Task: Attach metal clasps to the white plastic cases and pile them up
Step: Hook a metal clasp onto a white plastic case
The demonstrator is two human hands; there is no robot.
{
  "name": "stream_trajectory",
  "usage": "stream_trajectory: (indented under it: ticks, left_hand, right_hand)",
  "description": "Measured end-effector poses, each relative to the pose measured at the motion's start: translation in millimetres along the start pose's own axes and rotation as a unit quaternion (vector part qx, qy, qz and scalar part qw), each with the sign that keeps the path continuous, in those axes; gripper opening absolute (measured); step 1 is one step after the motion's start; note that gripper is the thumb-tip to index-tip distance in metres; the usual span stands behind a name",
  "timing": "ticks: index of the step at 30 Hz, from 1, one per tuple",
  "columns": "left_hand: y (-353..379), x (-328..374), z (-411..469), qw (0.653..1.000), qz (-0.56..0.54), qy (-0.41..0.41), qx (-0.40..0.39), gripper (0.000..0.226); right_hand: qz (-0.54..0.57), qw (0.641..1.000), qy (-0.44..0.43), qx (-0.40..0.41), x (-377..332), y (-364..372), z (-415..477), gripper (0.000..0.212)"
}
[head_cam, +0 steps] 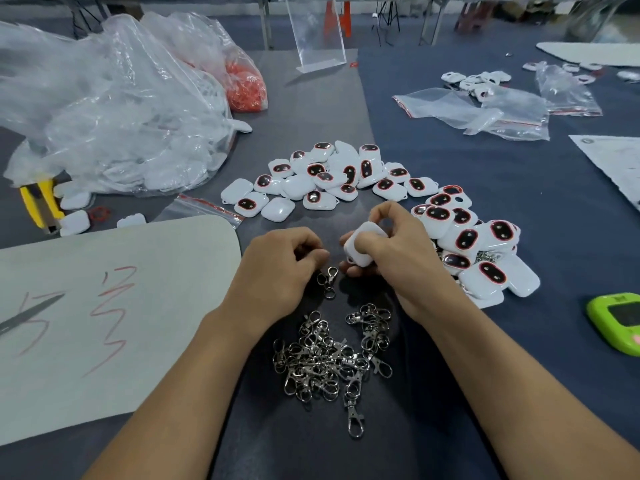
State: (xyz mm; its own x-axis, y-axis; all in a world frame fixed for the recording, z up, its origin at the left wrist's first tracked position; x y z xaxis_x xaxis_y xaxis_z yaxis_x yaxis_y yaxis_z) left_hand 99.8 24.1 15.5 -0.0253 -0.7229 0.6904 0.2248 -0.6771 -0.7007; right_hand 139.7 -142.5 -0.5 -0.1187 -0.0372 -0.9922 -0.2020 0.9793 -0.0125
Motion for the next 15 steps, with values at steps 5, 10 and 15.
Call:
stream_trajectory:
  ticks: [5, 10, 15]
  left_hand:
    - [-7.7, -2.5, 3.4, 0.999, -0.016, 0.019, -0.029, 0.021]
    - [2.5, 1.4, 2.8, 0.991, 0.014, 0.057, -0.122, 0.021]
    - [-4.1, 1.1, 1.2, 0.997, -0.017, 0.045, -0.064, 0.019]
  right_hand:
    - [-0.012, 1.0, -0.016, -0.014, 0.2, 1.1, 2.8, 0.033]
    - [-0.057, 0.997, -0.038, -0.036, -0.1, 5.9, 4.9, 0.021]
    - [-0.081, 0.995, -0.041, -0.036, -4.6, 7.5, 3.4, 0.02]
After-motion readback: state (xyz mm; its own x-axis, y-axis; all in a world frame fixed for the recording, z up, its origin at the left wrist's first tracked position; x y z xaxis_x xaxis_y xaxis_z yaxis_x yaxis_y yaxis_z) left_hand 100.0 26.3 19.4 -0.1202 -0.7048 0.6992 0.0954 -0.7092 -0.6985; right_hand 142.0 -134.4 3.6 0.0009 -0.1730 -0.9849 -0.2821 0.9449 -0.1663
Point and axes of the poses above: each hand's wrist, its own z-axis towards the middle knuckle, its own y-axis out of the palm, x = y × z, the point moved 9 cm from there along z, towards the middle knuckle, and after that the axes turned 3 degrees about -z, right-handed, at the moved point
